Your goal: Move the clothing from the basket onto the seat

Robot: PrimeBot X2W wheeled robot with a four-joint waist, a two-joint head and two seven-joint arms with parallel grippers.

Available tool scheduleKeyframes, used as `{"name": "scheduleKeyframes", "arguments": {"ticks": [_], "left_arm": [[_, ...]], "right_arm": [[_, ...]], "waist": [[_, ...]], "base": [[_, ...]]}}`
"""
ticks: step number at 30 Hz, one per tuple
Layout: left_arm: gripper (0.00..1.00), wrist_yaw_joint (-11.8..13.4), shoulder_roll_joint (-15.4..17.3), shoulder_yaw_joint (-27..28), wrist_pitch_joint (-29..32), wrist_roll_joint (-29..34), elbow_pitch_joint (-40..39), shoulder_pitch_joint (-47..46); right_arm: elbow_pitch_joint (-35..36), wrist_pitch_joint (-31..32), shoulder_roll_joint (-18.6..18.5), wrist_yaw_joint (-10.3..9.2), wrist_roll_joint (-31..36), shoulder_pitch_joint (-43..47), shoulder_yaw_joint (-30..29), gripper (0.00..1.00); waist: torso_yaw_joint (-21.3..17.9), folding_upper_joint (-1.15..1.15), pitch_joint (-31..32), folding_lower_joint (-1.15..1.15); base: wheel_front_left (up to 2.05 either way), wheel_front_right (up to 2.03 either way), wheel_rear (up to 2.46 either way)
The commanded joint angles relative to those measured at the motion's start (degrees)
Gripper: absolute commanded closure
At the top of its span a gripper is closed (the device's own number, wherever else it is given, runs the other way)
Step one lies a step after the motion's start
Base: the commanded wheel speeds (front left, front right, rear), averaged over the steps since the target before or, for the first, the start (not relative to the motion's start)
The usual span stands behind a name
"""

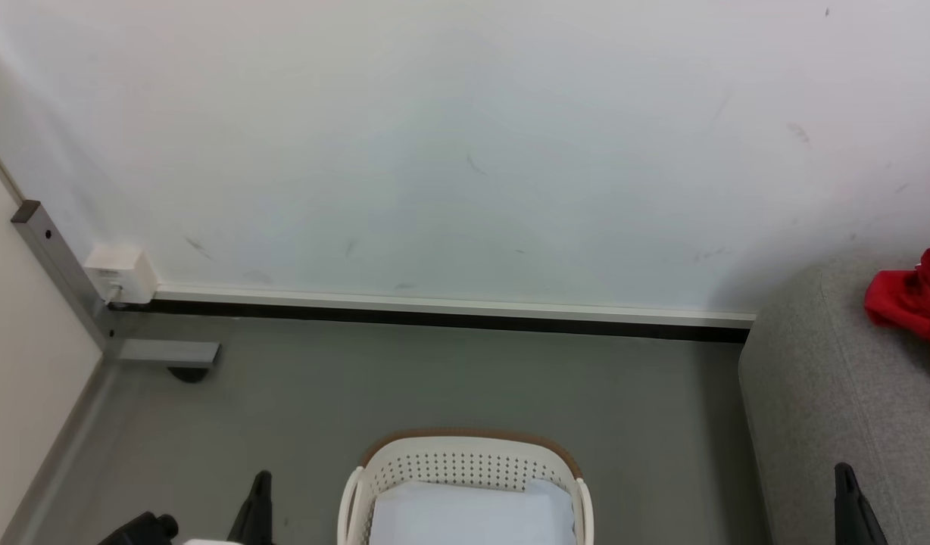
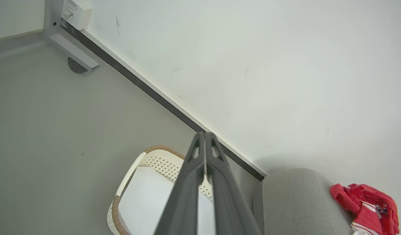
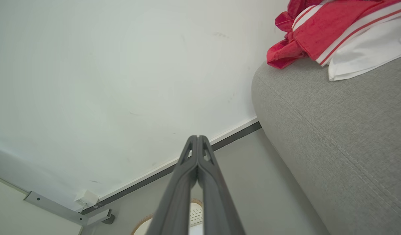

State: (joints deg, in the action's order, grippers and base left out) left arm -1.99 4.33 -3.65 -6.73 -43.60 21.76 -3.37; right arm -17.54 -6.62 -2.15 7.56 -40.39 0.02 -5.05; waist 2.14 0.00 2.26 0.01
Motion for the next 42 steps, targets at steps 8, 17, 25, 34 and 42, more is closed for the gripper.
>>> {"name": "scheduleKeyframes", "arguments": {"ticks": [8,17,25,34,42], "left_arm": [[1.00,-0.9,-0.1,1.7,1.9,-7.0,-1.8,-1.7],[1.00,-1.6,-0.3,3.0,3.6,-13.1,-2.7,-1.9],[1.00,-2.2,-0.4,4.0,5.0,-18.2,-3.5,-2.1],[1.00,-2.8,-0.6,5.1,6.4,-23.4,-4.2,-2.3],[1.00,-3.3,-0.8,6.0,7.7,-27.8,-4.9,-2.4]], "right_arm": [[1.3,1.7,-0.6,-0.04,-7.4,-2.3,-0.4,1.00],[1.7,3.4,-0.7,-0.05,-14.0,-3.0,-0.5,1.00],[2.0,4.8,-0.7,-0.06,-19.4,-3.5,-0.7,1.00],[2.3,6.2,-0.8,-0.07,-24.9,-4.0,-0.8,1.00],[2.5,7.5,-0.8,-0.08,-29.6,-4.4,-1.0,1.00]], "waist": [[-0.2,0.00,-0.2,0.00],[-0.4,0.00,-0.5,-0.01],[-0.6,0.00,-0.7,-0.01],[-0.8,0.00,-0.9,-0.01],[-1.0,0.00,-1.1,-0.01]], "base": [[0.00,0.00,0.00],[0.00,0.00,0.00],[0.00,0.00,0.00],[0.00,0.00,0.00],[0.00,0.00,0.00]]}}
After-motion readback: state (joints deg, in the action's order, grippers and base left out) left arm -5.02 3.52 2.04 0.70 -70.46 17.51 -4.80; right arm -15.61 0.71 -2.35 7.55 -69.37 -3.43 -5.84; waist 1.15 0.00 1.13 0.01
